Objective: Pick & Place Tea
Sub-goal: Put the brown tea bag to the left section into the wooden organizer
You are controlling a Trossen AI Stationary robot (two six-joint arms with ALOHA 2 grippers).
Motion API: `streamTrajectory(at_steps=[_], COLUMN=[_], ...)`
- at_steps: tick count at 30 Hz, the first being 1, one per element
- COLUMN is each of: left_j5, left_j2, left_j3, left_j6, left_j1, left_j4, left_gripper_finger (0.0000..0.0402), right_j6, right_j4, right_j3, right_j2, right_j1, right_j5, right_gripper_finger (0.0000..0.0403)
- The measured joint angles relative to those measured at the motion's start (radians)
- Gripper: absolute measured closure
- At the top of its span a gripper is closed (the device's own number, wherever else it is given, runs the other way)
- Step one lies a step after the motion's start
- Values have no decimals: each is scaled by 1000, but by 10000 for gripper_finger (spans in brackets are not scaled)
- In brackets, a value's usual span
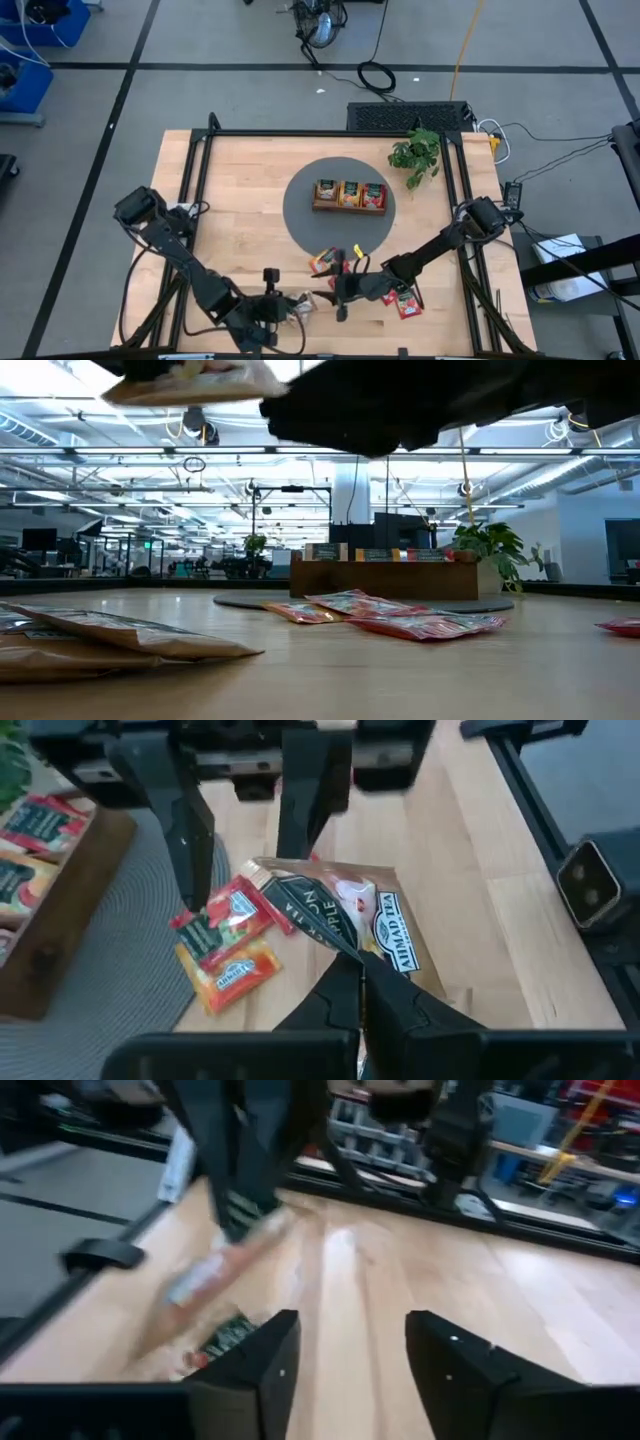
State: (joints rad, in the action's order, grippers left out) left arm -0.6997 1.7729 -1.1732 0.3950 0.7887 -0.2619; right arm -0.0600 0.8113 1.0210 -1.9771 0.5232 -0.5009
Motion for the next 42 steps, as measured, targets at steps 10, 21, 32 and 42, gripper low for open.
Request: streamTrajectory(at_steps=[10,21,32,42], left_j5=[-28,-242,-324,-324], left_j2=[0,0,0,0], left_j3=[0,1,1,1], left_j6=[2,-112,-198,-211], left_j1=[-8,3,6,-30], left_j4=[-164,-216,-214,-180], left_gripper_finger=[398,396,398,398], right_j6=[17,230,362,468], right_j4=[-60,-460,-47,-32], right_j3=[0,0,-125,-127], right_j2=[51,255,255,221], right_j1=[0,-107,-204,-236], right_j5=[124,185,382,523], right_gripper_finger=[216,251,237,237])
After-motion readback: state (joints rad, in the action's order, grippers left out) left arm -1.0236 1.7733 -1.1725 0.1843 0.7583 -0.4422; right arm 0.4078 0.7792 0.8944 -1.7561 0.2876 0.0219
